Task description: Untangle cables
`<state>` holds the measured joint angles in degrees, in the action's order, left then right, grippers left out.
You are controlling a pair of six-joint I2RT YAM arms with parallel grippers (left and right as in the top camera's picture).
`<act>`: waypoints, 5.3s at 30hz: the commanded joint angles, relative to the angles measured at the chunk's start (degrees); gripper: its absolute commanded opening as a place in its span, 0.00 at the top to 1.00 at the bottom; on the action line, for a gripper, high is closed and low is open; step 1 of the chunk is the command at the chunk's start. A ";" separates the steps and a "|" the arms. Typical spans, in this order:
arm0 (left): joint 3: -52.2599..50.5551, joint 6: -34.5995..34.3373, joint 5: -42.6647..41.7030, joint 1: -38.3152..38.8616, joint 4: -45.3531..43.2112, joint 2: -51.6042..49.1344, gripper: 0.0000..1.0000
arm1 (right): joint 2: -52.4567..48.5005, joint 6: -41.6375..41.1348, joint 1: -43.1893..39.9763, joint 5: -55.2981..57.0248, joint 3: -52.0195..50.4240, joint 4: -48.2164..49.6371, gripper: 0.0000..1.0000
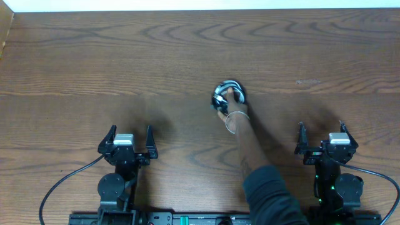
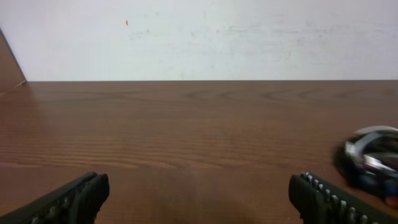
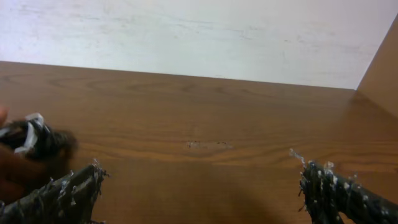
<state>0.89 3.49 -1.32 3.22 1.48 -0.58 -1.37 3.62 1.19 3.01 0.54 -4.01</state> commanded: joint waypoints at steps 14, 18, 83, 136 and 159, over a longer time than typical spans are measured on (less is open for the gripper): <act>-0.66 0.98 1.97 -0.02 2.75 0.35 0.02 | 0.39 0.76 -0.24 -0.35 -0.22 -0.07 0.01; -0.66 1.01 1.99 -0.02 2.73 0.35 0.02 | 0.39 0.74 -0.24 -0.33 -0.22 -0.07 0.01; -0.66 0.98 1.95 -0.02 2.62 0.35 0.02 | 0.35 -6.29 -0.20 -5.40 -0.22 6.43 0.01; 70.99 -11.54 -26.03 -0.35 51.08 -76.54 0.02 | -89.09 -6.75 18.45 -17.92 86.66 -47.06 0.01; 70.90 -11.76 -26.08 -4.81 52.24 -81.50 0.02 | -114.64 5.31 23.06 -21.07 86.66 -40.17 0.35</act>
<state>71.07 -7.75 -27.92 -1.41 53.60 -81.89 -115.31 5.54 23.53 -17.34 86.67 -44.47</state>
